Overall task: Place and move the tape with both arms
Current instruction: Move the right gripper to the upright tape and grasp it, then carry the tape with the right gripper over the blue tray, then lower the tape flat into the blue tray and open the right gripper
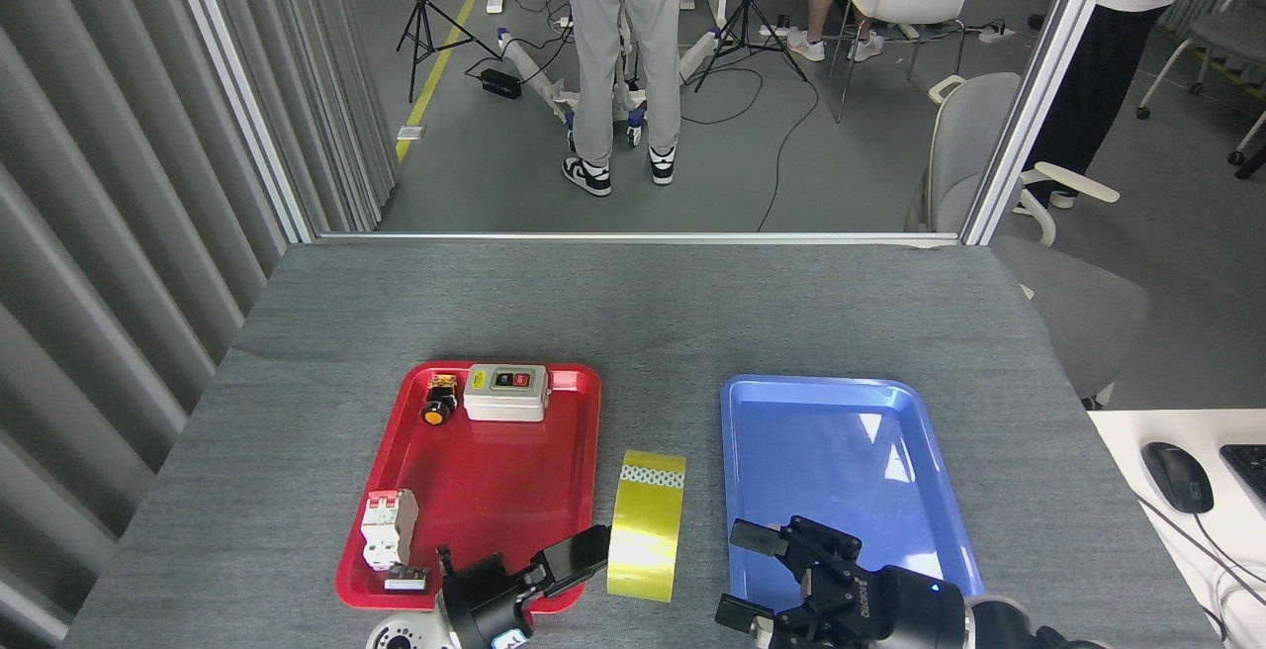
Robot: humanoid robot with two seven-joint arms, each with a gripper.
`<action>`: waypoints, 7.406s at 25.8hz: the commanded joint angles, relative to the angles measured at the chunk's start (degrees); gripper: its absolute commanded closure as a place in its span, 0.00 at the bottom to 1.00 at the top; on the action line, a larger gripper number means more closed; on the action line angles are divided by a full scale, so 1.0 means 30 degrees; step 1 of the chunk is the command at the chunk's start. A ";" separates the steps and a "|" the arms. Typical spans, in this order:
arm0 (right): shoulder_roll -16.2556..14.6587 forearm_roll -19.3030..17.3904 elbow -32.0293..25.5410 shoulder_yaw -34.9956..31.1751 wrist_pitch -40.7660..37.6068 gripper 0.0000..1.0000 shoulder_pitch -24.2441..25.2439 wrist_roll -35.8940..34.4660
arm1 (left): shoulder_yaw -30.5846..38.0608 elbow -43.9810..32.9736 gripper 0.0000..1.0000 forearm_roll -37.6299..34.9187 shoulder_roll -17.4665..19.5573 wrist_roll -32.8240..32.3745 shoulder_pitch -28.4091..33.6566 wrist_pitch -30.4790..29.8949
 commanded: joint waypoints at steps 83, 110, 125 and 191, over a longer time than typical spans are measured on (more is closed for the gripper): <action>0.1992 0.2273 0.1655 -0.5272 0.0009 0.94 -0.0067 -0.0160 | 0.5537 0.1176 0.00 -0.9461 0.1036 0.8463 -0.1775 -0.2048; -0.2843 -0.2209 0.7134 0.8820 1.4657 0.95 -1.0555 0.4029 | 0.1026 -0.3864 0.00 -2.7685 0.0274 2.0066 0.1330 0.8469; 0.0233 0.2654 0.7661 0.5187 2.0458 0.95 -0.9911 1.1149 | 0.0352 -0.1871 0.03 -2.7890 0.1212 2.0652 -0.0193 0.7854; 0.7528 2.1228 0.2710 -1.0721 1.3368 0.01 0.3155 -0.7015 | 0.4160 -0.3658 0.00 -2.4667 0.2940 2.2117 0.2356 0.7620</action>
